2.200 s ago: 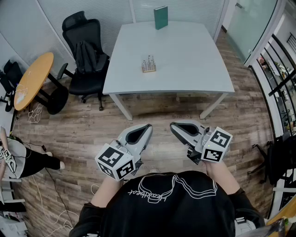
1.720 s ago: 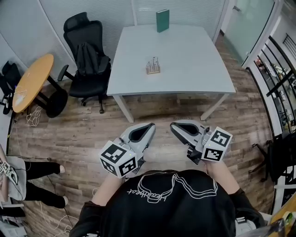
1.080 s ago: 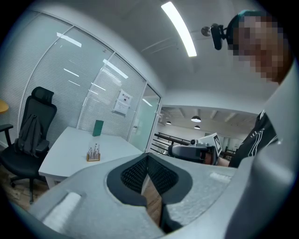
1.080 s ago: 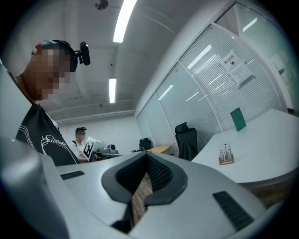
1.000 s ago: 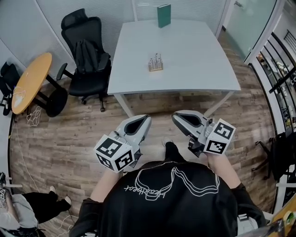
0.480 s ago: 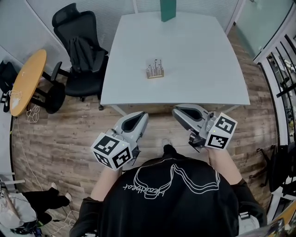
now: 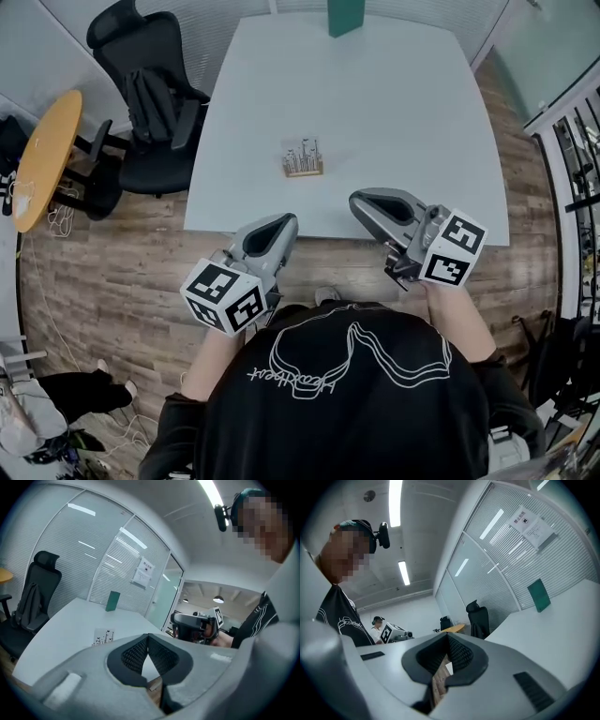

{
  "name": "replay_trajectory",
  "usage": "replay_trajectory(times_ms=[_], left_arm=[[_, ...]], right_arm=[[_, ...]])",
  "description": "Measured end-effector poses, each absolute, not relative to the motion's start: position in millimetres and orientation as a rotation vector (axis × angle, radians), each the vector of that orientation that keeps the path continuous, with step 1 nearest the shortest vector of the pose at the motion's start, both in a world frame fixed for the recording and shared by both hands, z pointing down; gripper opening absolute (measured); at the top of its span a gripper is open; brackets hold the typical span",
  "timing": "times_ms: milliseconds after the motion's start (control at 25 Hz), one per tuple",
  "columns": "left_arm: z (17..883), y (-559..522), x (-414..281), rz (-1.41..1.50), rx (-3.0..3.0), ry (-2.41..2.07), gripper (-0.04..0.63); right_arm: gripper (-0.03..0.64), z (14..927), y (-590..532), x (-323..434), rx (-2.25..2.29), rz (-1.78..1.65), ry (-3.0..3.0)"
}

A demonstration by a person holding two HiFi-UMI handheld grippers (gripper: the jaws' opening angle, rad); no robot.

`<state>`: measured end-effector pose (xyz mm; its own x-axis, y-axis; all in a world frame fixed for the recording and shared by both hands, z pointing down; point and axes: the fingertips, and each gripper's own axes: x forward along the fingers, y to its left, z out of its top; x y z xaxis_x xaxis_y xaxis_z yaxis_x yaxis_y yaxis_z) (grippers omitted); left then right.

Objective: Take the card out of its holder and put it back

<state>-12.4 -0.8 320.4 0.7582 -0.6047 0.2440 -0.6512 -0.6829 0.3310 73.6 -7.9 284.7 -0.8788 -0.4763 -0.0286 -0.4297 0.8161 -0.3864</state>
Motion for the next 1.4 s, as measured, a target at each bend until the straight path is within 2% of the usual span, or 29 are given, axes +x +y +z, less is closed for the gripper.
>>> replay_trajectory(times_ms=[1000,1400], left_arm=[[402,-100,-44,0.244,2.369,-0.926,0.014],[418,-128,-60,0.297,2.318,-0.926,0.014]], right_arm=[[0.013,366,-146,70,-0.792,-0.647,2.937],[0.155,411,-188,56,-0.723,-0.578,3.058]])
